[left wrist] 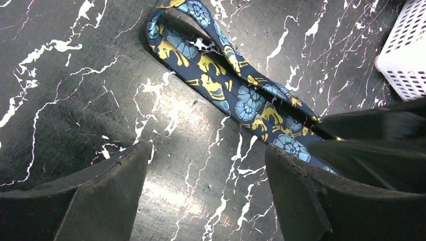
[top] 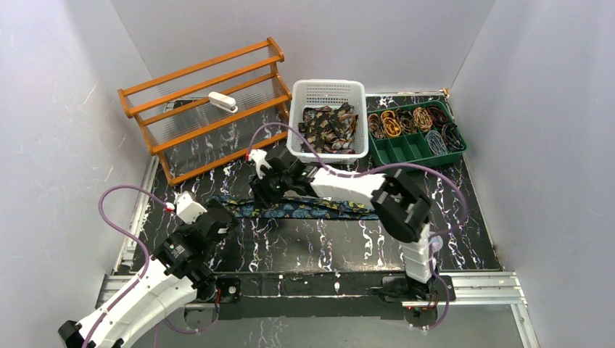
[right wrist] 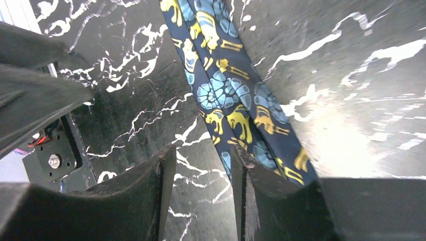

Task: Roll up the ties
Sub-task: Flatten out the tie at the center of the board.

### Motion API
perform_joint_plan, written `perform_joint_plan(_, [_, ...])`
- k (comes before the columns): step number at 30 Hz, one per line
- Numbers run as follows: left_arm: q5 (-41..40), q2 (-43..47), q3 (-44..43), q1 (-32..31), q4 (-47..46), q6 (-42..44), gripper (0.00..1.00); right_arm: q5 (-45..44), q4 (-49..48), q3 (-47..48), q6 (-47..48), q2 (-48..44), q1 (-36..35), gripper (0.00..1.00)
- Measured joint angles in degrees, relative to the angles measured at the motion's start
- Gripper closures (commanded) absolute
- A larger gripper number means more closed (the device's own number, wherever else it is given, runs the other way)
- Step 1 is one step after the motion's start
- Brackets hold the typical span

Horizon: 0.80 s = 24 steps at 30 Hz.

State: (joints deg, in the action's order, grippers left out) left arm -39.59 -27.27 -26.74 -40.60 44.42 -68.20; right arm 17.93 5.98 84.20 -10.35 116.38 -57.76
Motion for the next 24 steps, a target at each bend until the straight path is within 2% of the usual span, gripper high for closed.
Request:
perform_joint_plan(4, [-0.09, -0.17, 0.0, 0.0, -0.39, 0.04, 0.16, -5.92, -2.54, -5.11, 4.0, -9.66, 0.5, 0.37])
perform_joint_plan(6, [0.0, -0.96, 0.0, 0.0, -0.96, 0.55, 0.15, -7.08, -3.39, -5.79, 4.76, -10.38, 0.94, 0.36])
perform_joint_plan(16, [4.46, -10.8, -1.2, 0.7, -5.95, 5.35, 0.11, -12.13, -1.51, -7.87, 11.19, -2.62, 3.02, 0.33])
perform_joint_plan(20, [8.41, -12.83, -1.22, 4.28, -9.05, 7.93, 0.1, -13.0, -0.39, -8.04, 13.55, -1.55, 2.99, 0.37])
perform_joint_plan(24, [12.76, -14.8, -1.44, 12.0, -11.15, 11.26, 0.1, -13.81, -0.31, -8.02, 14.82, -1.09, 2.99, 0.48])
